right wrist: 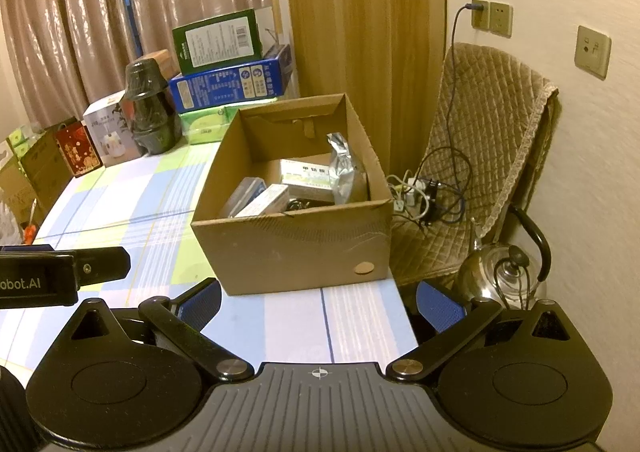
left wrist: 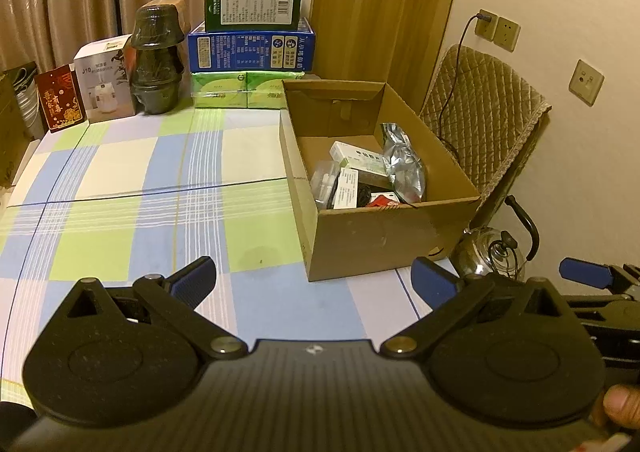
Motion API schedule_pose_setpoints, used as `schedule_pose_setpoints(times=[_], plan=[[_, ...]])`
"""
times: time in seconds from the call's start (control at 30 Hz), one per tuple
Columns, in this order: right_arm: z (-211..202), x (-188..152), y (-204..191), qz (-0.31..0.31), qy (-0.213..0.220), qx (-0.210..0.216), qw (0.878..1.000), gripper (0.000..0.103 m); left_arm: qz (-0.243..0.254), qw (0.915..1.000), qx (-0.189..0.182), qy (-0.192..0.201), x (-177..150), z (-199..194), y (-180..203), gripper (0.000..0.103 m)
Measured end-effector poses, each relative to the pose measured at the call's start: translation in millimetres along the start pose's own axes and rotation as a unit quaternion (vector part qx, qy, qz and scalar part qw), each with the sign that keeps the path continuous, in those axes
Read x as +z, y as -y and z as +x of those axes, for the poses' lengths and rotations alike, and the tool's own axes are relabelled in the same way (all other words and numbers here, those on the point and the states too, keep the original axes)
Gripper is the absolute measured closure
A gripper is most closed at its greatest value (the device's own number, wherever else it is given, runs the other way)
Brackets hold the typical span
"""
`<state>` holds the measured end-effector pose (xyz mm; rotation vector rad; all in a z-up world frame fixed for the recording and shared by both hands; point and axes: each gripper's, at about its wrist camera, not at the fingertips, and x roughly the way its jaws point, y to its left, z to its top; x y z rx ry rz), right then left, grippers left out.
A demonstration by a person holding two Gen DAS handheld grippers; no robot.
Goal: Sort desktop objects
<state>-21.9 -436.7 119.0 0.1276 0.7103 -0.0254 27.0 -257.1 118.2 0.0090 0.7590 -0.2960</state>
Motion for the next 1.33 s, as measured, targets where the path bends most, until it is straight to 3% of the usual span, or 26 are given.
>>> schedule_pose_setpoints(times=[1.17, 1.33], plan=[[4.5, -0.2, -6.1, -0.009, -0.004, -0.004, 1.000, 0.002, -0.008, 0.9999, 0.004, -0.007, -6.0, 6.0, -11.2, 0.001], [5.3, 0.5, -9.1, -0.012, -0.003, -0.003, 1.000, 0.002, -0.003, 0.9998, 0.004, 0.018, -7.7, 0.0, -12.2, 0.001]])
